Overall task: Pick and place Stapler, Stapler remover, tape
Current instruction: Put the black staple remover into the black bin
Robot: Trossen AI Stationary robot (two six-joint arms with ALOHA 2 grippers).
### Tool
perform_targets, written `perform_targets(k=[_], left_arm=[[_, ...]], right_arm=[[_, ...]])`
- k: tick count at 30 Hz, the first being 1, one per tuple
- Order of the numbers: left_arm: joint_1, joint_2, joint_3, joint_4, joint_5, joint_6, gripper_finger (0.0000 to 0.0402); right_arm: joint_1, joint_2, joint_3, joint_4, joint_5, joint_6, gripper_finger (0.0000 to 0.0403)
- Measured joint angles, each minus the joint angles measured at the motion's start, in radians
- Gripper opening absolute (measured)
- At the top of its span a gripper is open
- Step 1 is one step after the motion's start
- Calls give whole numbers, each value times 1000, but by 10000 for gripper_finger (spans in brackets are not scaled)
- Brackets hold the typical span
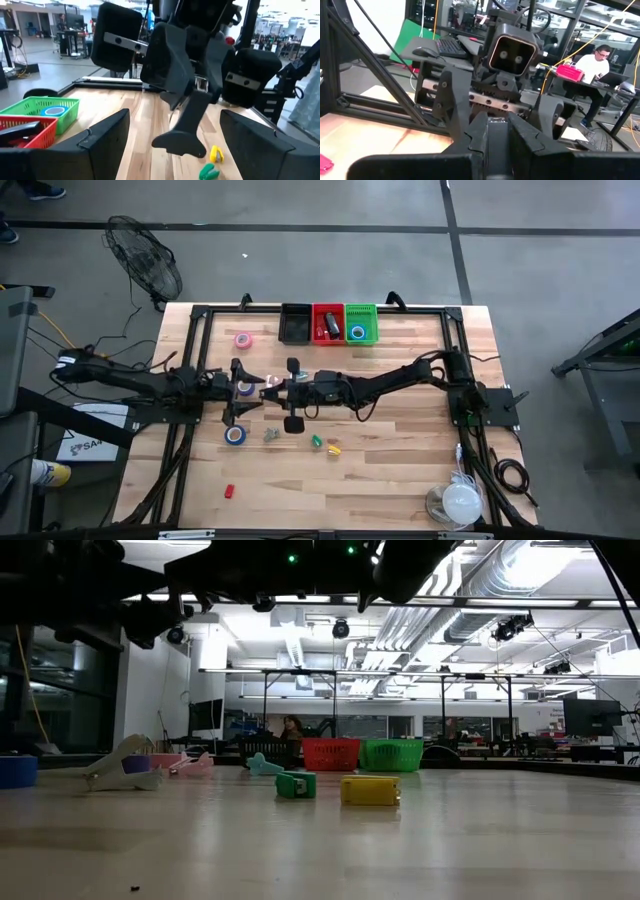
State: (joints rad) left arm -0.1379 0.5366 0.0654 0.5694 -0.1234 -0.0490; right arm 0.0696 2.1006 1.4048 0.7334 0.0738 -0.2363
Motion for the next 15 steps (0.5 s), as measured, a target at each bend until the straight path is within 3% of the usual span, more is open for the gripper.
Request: perform_targets(k=[10,15], left_arm=[[0,125,0,140,-2,0,301],[0,145,0,162,-2,0,262]], right_arm=[[0,0,0,-3,2,0,36],[0,0,0,-4,3,0,36]])
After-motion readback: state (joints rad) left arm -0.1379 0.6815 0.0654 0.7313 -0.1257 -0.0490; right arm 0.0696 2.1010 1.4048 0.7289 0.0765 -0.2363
